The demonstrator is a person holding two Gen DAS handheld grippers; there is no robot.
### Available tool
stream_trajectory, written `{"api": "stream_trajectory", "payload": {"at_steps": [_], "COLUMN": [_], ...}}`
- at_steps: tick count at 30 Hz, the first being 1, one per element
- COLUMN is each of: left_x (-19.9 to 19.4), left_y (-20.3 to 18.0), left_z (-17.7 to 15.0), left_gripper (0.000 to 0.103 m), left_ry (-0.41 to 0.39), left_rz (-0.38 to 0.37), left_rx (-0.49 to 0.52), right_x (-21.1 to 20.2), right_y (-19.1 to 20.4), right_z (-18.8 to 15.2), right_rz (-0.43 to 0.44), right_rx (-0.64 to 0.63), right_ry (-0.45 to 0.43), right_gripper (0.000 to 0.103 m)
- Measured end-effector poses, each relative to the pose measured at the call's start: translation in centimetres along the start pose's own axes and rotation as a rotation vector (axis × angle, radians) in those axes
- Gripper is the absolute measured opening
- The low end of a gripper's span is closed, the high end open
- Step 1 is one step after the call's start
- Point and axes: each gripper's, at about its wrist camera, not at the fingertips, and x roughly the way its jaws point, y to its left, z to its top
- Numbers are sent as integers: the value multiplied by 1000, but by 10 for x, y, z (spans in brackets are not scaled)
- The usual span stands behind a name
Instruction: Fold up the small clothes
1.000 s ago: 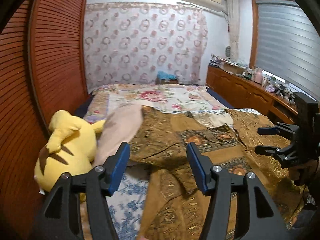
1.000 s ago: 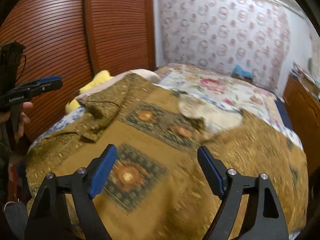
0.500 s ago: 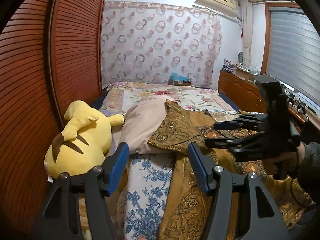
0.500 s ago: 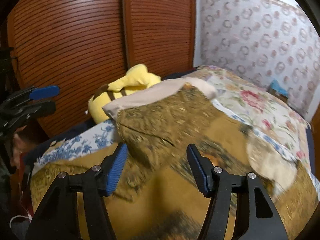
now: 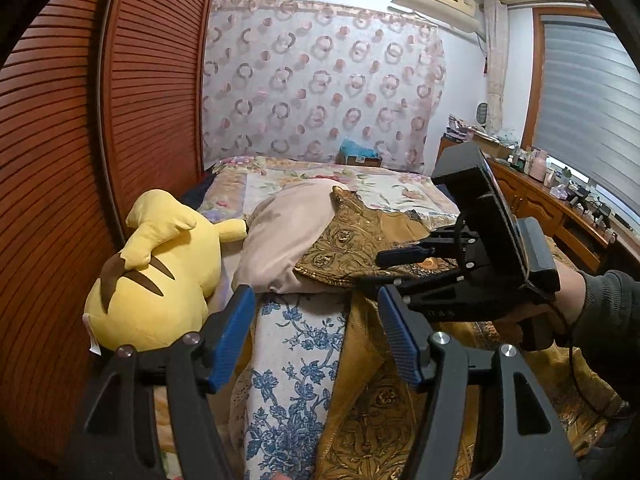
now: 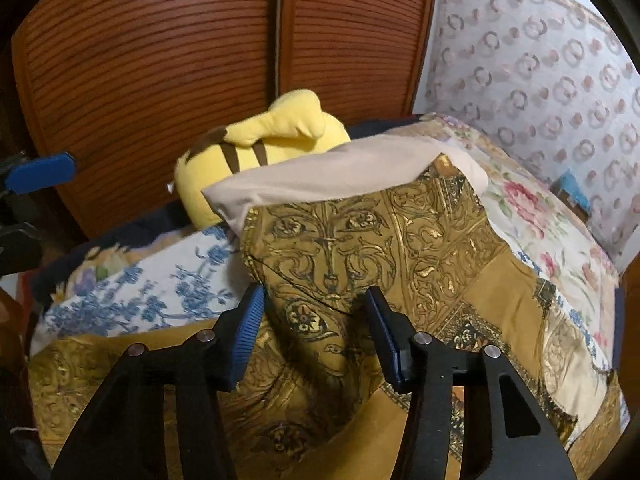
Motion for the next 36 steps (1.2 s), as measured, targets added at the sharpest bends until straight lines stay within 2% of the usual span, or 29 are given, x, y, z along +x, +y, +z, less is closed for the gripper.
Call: {"api": "stream_trajectory", "payload": {"at_steps": [1, 2, 5, 10, 17, 24, 25, 26, 27, 30, 32, 36], "left_x": [1, 2, 3, 6, 9, 15, 16, 16, 16, 15, 14, 13], "left_y": [-1, -1, -4, -8, -16, -23, -23, -24, -24, -25, -24, -21], "left_z": [1, 0, 0, 0, 0, 2, 1, 1, 0, -1, -2, -3], "left_gripper": [64, 64, 64, 65, 65, 66, 66, 66, 66, 66, 66, 67], "left_ry": [2, 4, 8, 13, 17, 25, 27, 28, 28, 29, 29, 30], "left_rz": [-2, -4, -11, -19, -34, -41, -41, -42, -43, -41, -38, -29], "left_rx": [-1, 0, 3, 5, 16, 25, 24, 24, 24, 25, 25, 23], "right_x": [0, -1, -7, -24, -42, -59, -62, -64, -64, -60, -51, -33], "right_y": [-1, -2, -7, -30, -71, -84, -81, -78, -74, -57, -42, -19], "right_z": [-1, -1, -2, -5, -19, -29, -29, -27, -26, -20, -18, -21], "right_rz": [-4, -6, 4, -19, -83, -111, -102, -85, -64, 24, 67, 94], "right_rx": [0, 2, 20, 103, 221, 265, 260, 256, 254, 221, 172, 94], "right_ry": [0, -4, -25, -78, -86, -116, -128, -136, -142, -146, -124, -66], "right_gripper": [29, 22, 11, 8, 8, 9, 12, 25, 30, 35, 42, 50]}}
